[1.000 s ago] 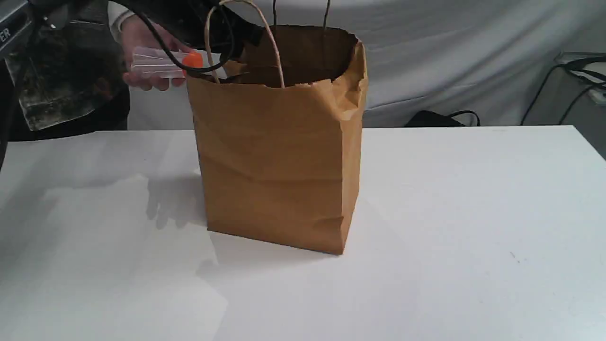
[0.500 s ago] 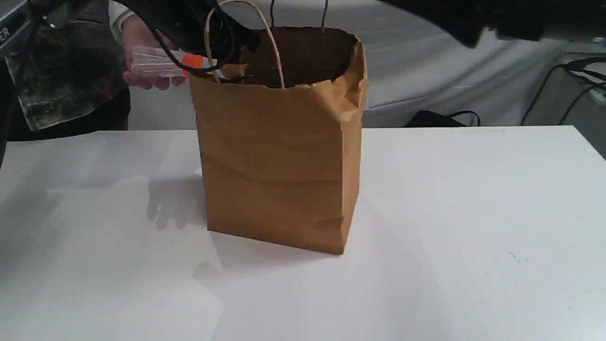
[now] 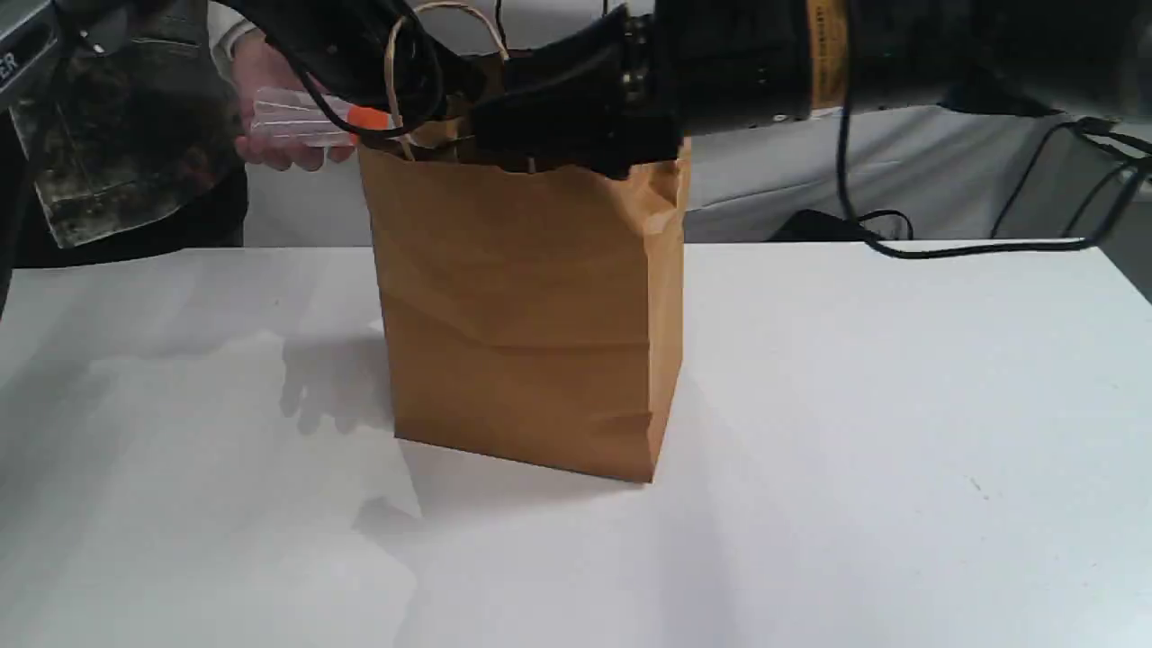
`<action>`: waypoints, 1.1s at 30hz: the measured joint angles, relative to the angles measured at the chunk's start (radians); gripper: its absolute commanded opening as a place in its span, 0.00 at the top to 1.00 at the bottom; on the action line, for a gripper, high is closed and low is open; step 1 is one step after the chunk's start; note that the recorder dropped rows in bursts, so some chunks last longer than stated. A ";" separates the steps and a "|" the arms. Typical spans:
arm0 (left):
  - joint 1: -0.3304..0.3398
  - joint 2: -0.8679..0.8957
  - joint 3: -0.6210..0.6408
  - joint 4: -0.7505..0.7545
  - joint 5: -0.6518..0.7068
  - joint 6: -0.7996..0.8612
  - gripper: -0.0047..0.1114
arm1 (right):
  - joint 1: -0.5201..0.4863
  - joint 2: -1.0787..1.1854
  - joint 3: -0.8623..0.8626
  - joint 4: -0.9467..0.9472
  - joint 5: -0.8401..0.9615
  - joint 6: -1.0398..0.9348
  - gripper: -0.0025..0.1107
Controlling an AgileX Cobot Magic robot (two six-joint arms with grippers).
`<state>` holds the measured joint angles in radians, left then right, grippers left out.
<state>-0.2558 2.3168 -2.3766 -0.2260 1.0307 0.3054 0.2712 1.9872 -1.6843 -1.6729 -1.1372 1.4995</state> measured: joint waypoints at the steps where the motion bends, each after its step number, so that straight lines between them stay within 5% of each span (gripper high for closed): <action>1: 0.000 0.000 0.000 0.000 0.000 0.000 0.96 | 0.008 0.006 -0.011 -0.002 0.018 0.005 0.36; 33: 0.000 0.000 0.000 0.000 0.002 0.035 0.96 | -0.006 -0.012 -0.033 -0.075 0.303 0.090 0.38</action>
<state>-0.2558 2.3168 -2.3766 -0.2260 1.0326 0.3403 0.2656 1.9749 -1.7169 -1.7475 -0.8346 1.5897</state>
